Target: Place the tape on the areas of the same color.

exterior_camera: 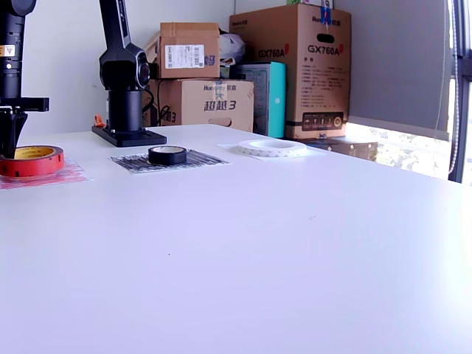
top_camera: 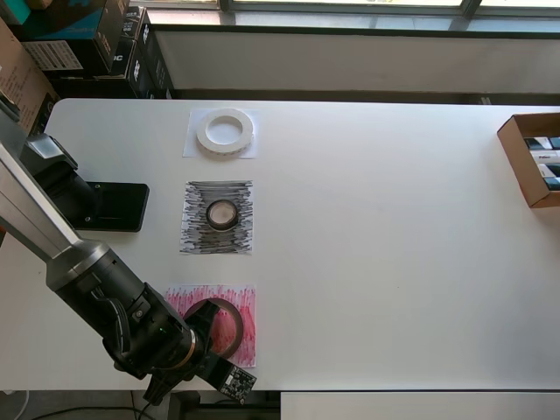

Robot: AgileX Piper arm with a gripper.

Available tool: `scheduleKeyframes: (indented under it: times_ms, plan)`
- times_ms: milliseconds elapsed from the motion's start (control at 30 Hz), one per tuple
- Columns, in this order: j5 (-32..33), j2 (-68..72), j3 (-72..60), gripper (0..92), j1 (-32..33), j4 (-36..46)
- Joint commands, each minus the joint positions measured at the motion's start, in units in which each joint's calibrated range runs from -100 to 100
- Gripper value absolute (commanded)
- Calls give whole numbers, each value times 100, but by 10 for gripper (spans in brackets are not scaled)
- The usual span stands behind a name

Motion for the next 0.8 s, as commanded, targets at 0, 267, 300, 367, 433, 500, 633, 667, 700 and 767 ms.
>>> scheduleKeyframes:
  times_ms: [0, 267, 300, 367, 433, 500, 633, 667, 700, 767]
  plan:
    - [5, 19, -35, 291, -43, -57]
    - [5, 19, -35, 463, -35, -57]
    - [5, 0, -35, 463, -27, -57]
    - [5, -38, -35, 463, -19, -57]
    - [5, -66, -90, 463, -12, -49]
    - [-3, -197, -226, 463, -12, -15]
    - [-12, -664, -408, 463, 99, -15]
    - [-12, -805, -435, 463, 146, -6]
    - [-12, -954, -453, 463, 225, 11]
    - [-12, -1244, -471, 463, 438, 36]
